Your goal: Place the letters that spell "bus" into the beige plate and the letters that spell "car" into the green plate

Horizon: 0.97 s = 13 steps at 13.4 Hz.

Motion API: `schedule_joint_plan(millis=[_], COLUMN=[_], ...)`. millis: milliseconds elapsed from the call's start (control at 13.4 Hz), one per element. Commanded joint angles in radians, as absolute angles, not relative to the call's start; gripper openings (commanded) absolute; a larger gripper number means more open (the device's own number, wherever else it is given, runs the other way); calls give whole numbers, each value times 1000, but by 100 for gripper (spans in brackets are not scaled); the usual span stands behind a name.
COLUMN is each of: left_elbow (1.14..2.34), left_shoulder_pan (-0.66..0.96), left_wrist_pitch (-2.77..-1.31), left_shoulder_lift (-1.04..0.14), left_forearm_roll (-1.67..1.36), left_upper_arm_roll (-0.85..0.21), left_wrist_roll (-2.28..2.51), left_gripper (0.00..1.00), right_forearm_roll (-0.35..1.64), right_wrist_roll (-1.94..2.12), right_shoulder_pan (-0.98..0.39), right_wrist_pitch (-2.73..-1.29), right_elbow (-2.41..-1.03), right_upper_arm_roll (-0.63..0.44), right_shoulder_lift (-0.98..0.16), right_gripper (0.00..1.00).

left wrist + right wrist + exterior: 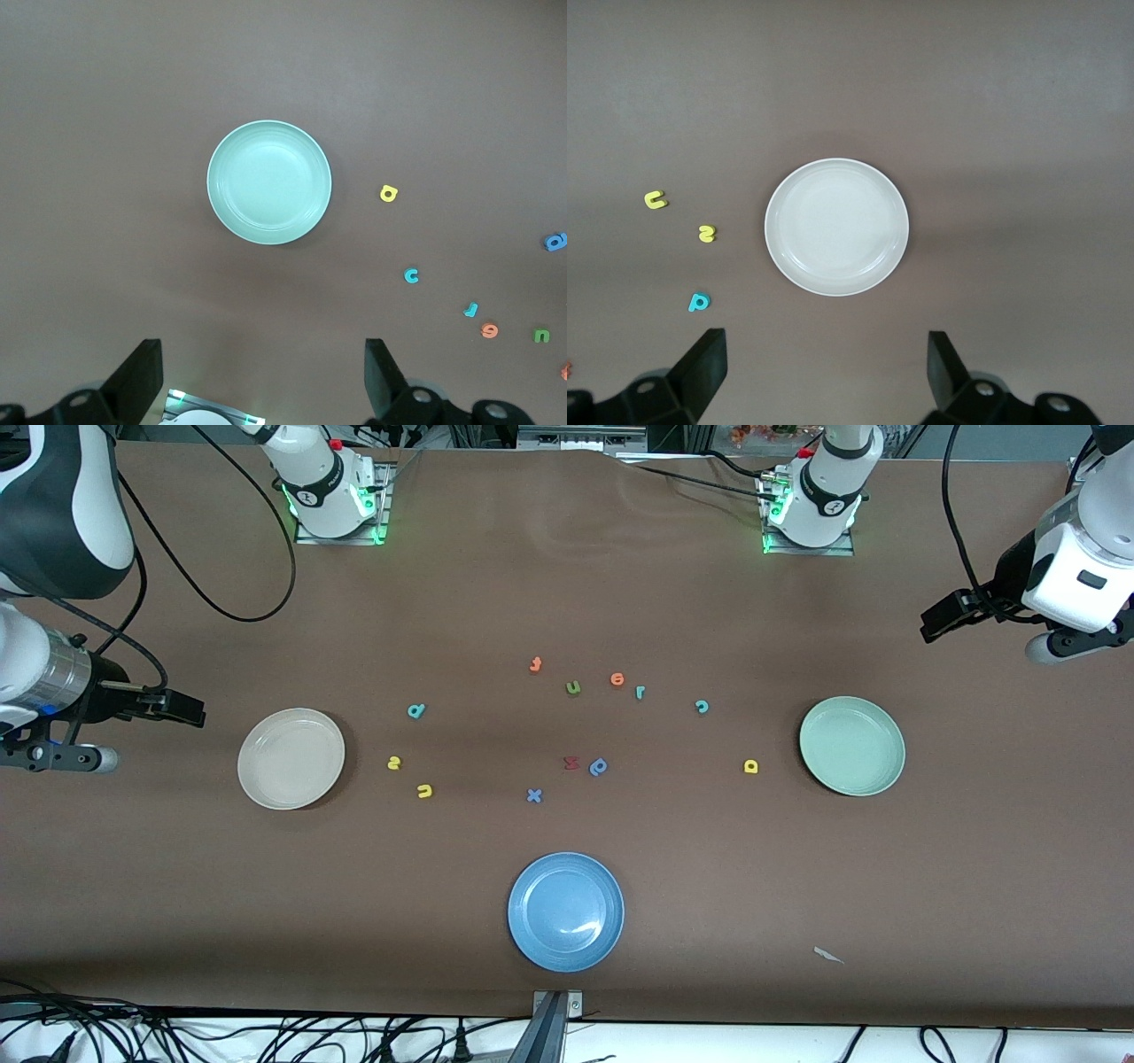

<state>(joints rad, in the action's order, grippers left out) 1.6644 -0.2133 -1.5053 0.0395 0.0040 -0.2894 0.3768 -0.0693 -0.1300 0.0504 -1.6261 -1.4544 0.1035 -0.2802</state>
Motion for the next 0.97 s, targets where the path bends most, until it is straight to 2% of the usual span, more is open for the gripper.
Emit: schedule_joint_plan(millis=[0, 898], left_elbow=[1631, 1631], left_shoulder_pan=[-225, -227], left_wrist_pitch=[-1474, -1465], left_shoulder_lift=[25, 25], left_forearm_roll=[-6, -8], left_upper_arm_roll=[-298, -296], left_wrist_roll=[374, 374], left_gripper=[100, 100], right_forearm_roll=[-75, -74], right_wrist_roll=[-144, -144], right_shoulder_pan=[52, 54], right_wrist_pitch=[-1632, -1632], right_elbow=[-1462, -1462], right_upper_arm_roll=[107, 107], right_shoulder_lift=[-275, -275], right_gripper=[100, 100])
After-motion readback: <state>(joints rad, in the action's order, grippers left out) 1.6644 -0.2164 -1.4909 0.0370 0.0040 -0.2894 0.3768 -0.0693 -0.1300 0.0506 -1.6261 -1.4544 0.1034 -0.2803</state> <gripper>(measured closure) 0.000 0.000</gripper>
